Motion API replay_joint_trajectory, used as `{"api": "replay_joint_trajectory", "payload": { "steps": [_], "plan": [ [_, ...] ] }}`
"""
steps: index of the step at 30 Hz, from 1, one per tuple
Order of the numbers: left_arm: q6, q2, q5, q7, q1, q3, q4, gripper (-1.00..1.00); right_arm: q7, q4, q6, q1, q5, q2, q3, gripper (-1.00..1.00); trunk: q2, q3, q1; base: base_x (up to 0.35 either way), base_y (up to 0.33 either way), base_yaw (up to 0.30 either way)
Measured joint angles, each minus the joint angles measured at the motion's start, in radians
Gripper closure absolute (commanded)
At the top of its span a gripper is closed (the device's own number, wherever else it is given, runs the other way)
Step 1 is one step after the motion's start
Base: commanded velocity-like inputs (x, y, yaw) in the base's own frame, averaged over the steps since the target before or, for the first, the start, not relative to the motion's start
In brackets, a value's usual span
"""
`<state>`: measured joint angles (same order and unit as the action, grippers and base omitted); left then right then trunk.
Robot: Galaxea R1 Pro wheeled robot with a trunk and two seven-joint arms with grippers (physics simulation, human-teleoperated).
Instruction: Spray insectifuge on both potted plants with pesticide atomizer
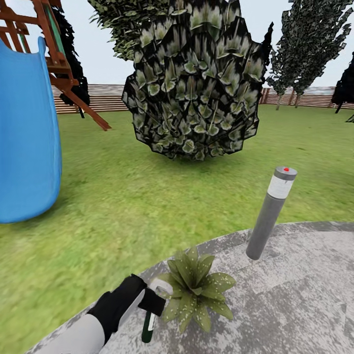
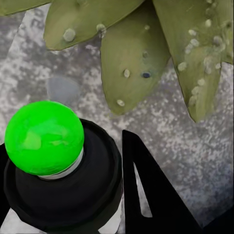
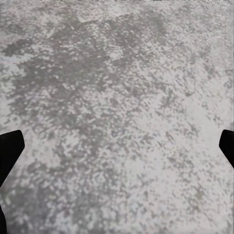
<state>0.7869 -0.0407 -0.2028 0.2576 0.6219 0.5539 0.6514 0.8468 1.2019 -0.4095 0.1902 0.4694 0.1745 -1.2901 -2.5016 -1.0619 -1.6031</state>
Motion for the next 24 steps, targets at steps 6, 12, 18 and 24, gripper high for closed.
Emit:
{"api": "replay_joint_trajectory", "payload": {
  "steps": [6, 12, 18, 24],
  "plan": [
    [0.078, -0.048, 0.061, -0.010, 0.004, 0.003, -0.005, 1.00, 0.002, 0.009, 0.000, 0.000, -0.001, 0.000, -0.001, -1.00, 0.000, 0.000, 0.000, 0.000, 0.000, 0.000],
    [0.050, -0.056, 0.101, -0.011, 0.004, 0.004, -0.115, 1.00, 0.002, 0.010, 0.000, 0.000, -0.002, 0.000, -0.002, -1.00, 0.000, 0.000, 0.000, 0.000, 0.000, -0.012],
    [-0.009, -0.055, 0.104, -0.012, 0.004, -0.002, -0.124, 1.00, 0.002, 0.011, 0.000, 0.000, -0.005, 0.000, -0.002, -1.00, 0.000, 0.000, 0.000, 0.000, 0.000, -0.125],
    [-0.063, -0.056, 0.096, -0.006, 0.004, -0.001, -0.124, 1.00, 0.001, 0.011, 0.000, 0.000, -0.008, 0.000, -0.002, -1.00, 0.000, 0.000, 0.000, 0.000, 0.050, -0.007]
  ]
}}
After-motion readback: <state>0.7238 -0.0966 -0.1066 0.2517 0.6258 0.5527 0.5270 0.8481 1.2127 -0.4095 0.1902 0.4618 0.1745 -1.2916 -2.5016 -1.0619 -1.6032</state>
